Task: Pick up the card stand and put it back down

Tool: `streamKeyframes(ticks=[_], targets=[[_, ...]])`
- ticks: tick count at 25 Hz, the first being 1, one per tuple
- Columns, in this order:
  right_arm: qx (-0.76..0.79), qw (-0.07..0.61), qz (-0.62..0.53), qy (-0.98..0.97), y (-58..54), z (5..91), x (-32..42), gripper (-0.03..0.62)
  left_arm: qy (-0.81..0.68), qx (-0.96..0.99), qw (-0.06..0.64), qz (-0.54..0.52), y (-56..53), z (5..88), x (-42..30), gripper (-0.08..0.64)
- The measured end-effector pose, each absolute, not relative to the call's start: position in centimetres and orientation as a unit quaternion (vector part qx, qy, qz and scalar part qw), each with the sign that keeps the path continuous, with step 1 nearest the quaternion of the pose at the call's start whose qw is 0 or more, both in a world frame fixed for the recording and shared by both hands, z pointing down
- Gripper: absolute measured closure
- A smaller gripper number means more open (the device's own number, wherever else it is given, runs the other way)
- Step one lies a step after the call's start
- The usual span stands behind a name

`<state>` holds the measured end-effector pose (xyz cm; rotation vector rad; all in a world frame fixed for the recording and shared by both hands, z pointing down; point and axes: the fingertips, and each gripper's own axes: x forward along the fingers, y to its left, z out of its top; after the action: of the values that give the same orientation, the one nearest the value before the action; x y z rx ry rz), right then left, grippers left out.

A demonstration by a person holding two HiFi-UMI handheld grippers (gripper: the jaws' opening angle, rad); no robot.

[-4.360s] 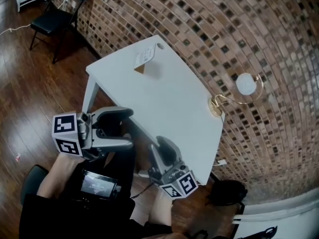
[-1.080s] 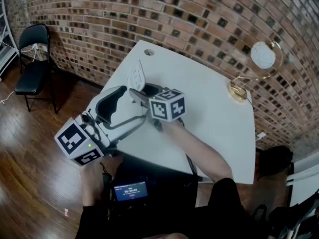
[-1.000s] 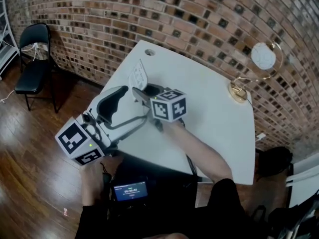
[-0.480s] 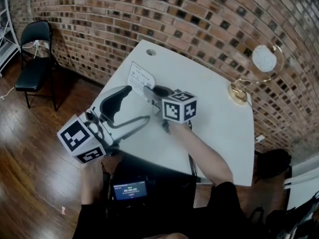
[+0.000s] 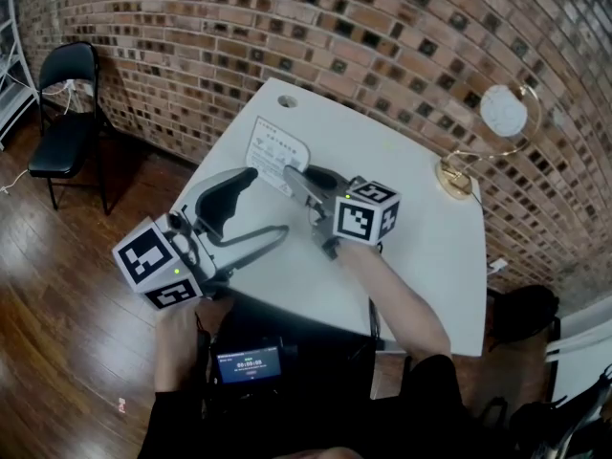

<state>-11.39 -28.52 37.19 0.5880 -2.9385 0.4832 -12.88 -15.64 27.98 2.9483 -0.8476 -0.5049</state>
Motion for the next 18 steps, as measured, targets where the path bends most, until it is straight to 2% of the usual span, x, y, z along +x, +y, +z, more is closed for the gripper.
streamKeyframes(ticks=[7,18], targets=[[0.187,0.001,0.152,-0.971,-26.8,33.3,-8.5,0.566,-0.254,0.953,0.019,-0.163,-15.4,27.7,-11.7,0.198],[0.191,-0.036,0.107,-0.975,-24.1,28.3,-4.5,0.566,-0.240,0.955,0.021,-0.172,-14.8,27.7,-10.5,0.198]])
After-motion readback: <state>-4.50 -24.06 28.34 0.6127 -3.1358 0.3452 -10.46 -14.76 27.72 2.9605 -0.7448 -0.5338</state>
